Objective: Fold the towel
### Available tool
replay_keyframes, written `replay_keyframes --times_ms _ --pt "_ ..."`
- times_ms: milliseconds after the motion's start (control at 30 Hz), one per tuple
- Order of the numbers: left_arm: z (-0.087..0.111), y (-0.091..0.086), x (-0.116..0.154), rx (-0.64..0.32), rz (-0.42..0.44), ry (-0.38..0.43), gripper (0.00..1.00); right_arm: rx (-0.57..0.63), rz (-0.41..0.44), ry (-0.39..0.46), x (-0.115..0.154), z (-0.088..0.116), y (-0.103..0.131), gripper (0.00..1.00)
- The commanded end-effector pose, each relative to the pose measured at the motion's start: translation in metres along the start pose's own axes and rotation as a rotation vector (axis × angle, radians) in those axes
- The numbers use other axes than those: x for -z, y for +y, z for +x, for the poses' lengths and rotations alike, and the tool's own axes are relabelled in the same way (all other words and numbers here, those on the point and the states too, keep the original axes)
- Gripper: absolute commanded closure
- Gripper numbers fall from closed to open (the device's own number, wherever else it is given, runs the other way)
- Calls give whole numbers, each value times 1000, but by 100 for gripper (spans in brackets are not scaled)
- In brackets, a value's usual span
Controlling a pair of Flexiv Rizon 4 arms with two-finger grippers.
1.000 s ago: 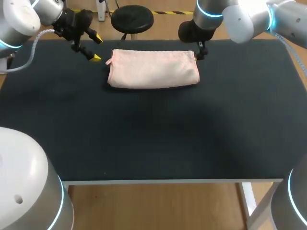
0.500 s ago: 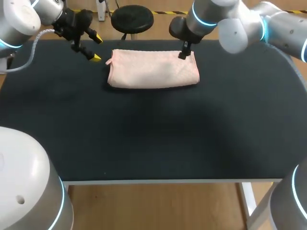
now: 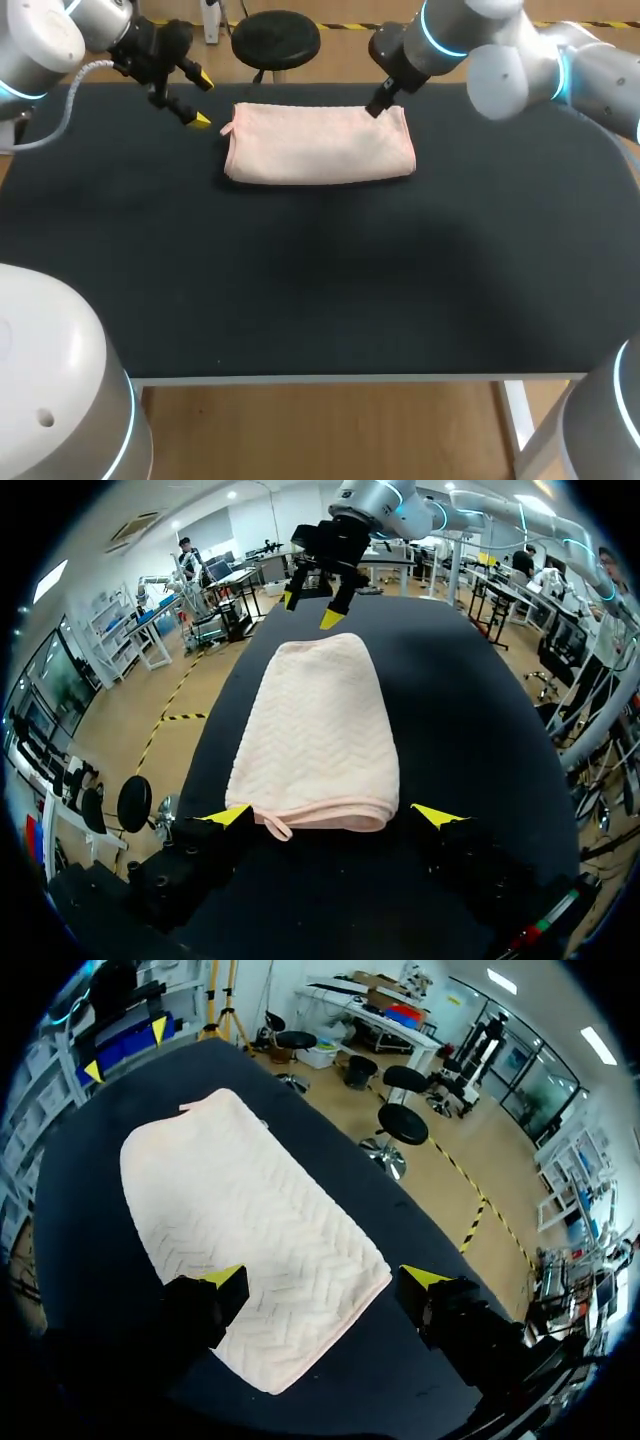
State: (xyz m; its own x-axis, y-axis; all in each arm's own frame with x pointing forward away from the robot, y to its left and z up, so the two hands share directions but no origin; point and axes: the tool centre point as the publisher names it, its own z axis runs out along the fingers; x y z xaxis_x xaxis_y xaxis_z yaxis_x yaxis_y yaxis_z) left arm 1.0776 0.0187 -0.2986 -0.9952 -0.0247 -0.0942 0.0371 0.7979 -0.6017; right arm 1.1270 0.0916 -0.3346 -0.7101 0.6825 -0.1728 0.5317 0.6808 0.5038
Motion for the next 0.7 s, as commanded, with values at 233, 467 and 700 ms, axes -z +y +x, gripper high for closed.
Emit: replay_keyframes --times_ms 233,467,700 --pt "0 1 0 -2 1 -1 0 -511 18 172 -7 -5 -16 0" --pt "0 1 0 -2 1 -1 0 -633 44 284 -16 -6 -32 0" --pt "0 1 0 -2 1 -1 0 -680 71 338 -28 -2 -47 0"
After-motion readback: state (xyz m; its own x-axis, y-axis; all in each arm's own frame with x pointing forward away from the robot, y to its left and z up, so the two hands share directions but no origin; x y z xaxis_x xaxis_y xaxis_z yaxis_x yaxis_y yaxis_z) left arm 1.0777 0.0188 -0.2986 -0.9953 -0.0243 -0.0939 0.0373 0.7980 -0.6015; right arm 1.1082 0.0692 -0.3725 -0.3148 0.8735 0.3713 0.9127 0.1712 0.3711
